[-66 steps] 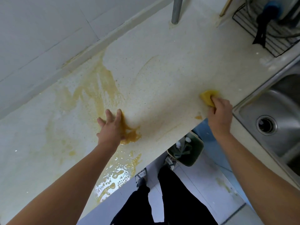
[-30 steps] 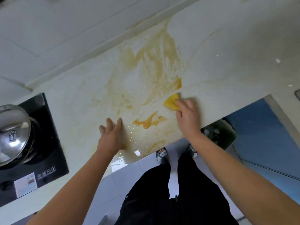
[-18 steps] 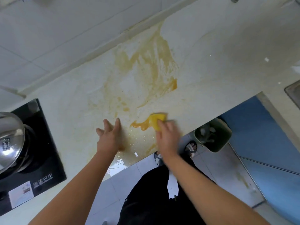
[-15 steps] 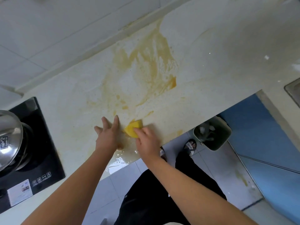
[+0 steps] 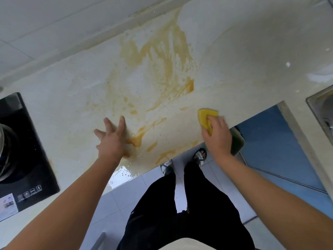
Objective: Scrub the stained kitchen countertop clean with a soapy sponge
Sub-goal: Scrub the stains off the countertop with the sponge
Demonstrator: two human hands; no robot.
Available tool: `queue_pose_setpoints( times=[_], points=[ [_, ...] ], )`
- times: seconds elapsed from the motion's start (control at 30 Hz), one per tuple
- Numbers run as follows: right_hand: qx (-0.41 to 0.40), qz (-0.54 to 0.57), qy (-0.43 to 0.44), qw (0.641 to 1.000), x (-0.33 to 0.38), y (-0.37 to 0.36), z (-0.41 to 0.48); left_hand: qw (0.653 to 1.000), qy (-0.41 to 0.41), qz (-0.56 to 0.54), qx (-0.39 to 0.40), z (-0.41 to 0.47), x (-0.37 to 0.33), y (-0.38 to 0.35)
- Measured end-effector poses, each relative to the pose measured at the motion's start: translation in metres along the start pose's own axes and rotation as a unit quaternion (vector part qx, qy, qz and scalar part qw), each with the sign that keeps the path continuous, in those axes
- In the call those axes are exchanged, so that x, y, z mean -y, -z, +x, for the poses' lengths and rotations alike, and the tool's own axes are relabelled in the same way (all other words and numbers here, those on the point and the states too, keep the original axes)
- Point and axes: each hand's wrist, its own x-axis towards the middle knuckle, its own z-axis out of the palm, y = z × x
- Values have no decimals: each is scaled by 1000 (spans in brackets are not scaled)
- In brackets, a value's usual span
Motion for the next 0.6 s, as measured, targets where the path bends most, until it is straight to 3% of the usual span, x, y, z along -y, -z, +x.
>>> queue_pose_setpoints(
  times=[0.17,0.4,0.5,0.6],
  points=[
    [70,53,-51,995,79,-45,-75,1000,-3,7,6,2,2,3],
    [97,112,31,988,212,-111,-100,999,-38,3,-16,8,12,0],
    [147,132,35,980,207,-106,-77,999,-45,9,-11,9,16,0],
    [104,125,36,986,155,-74,-46,999,-40,8,-9,5,10,4]
  ],
)
